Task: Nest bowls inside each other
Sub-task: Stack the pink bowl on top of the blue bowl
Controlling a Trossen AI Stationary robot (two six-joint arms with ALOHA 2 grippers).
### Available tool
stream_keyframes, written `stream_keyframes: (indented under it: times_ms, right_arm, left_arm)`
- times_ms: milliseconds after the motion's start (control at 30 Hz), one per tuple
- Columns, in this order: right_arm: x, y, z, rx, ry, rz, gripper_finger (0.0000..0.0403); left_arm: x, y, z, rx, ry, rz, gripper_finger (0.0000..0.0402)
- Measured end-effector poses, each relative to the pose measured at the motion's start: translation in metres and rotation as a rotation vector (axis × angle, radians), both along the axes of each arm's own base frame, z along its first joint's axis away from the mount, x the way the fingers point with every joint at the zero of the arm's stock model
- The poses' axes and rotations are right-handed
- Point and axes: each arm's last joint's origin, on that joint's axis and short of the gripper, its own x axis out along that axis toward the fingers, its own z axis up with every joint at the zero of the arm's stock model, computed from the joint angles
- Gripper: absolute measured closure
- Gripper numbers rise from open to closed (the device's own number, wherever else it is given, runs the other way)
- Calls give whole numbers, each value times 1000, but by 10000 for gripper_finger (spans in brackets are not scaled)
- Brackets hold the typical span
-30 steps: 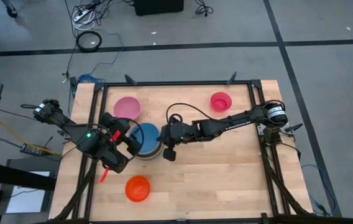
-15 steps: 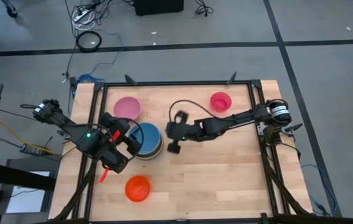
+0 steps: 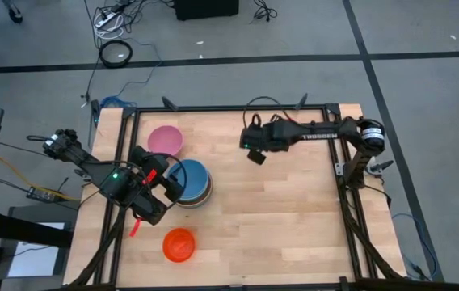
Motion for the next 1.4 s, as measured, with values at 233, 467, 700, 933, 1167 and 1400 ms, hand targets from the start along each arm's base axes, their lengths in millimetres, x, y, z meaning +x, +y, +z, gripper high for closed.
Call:
stream_keyframes:
  times_ms: [233, 467, 700, 933, 1167, 1400]
  right_arm:
    - [-2, -11, -1, 71, -20, -26, 259]
    - [0, 13, 7, 75, -61, 22, 248]
    - [-16, 66, 53, 24, -277, 149, 250]
    - [-46, 107, 98, 7, -532, 209, 250]
    - [-63, 134, 121, 64, -699, 289, 251]
    - [-63, 146, 126, 93, -764, 322, 252]
  left_arm:
    - [-5, 13, -4, 3, 52, 81, 154]
    - [-2, 44, -39, -4, 230, 220, 154]
    - [-8, 79, -81, -50, 477, 372, 154]
    - [-8, 101, -84, -56, 593, 402, 154]
    - [-10, 121, -87, -219, 745, 389, 154]
    - [-13, 133, -89, -348, 889, 288, 154]
